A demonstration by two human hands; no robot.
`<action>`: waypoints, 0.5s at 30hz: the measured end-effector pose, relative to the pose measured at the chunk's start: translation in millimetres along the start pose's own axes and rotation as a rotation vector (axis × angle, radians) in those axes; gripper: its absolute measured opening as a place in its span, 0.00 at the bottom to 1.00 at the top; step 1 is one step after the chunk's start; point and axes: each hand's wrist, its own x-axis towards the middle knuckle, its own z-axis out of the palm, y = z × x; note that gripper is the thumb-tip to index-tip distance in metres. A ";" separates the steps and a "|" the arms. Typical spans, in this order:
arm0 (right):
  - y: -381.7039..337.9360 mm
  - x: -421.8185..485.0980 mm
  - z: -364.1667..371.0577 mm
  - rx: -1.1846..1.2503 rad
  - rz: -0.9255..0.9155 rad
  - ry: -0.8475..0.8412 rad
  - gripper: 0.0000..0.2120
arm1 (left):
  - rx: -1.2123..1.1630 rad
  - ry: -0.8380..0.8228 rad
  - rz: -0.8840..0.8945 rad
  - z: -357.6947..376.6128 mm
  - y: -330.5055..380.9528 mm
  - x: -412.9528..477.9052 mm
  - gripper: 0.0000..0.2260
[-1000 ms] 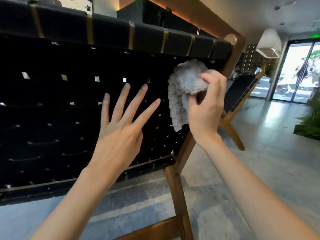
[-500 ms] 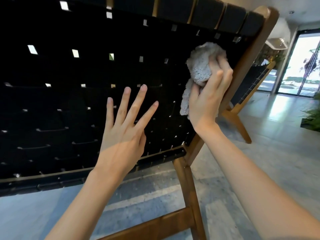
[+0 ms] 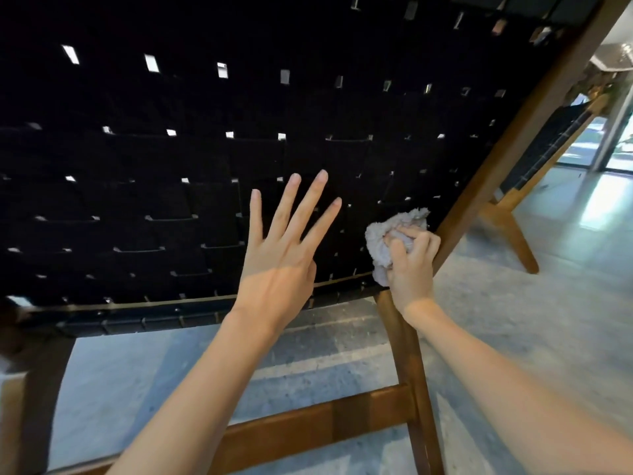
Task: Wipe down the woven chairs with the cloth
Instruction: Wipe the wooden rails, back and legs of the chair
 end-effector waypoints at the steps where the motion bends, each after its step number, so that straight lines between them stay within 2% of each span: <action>1: -2.5 -2.2 -2.5 0.042 -0.028 -0.006 0.18 | 0.012 0.028 -0.011 -2.3 -0.3 0.3 0.37; 3: -4.0 -5.1 -9.0 0.059 -0.100 -0.034 0.26 | 0.043 0.080 -0.010 -8.1 -1.4 3.2 0.38; 5: -4.0 0.3 -26.3 0.027 -0.139 -0.060 0.26 | 0.057 0.110 -0.001 -15.0 -4.1 8.3 0.39; 7: -2.6 6.3 -46.8 0.110 -0.198 -0.022 0.30 | 0.054 0.124 -0.015 -21.0 -6.6 14.7 0.38; 9: -4.6 20.9 -72.9 0.257 -0.236 0.153 0.32 | 0.051 0.138 -0.023 -25.1 -7.1 19.6 0.38; 11: -12.1 51.2 -103.7 0.341 -0.255 0.360 0.29 | 0.050 0.157 -0.025 -28.5 -7.0 23.5 0.39; 13: -23.1 85.5 -131.2 0.382 -0.270 0.493 0.24 | 0.052 0.175 -0.040 -31.6 -6.5 26.0 0.39; 15: -34.1 112.1 -146.9 0.401 -0.277 0.546 0.23 | 0.051 0.187 -0.057 -35.0 -5.6 27.7 0.39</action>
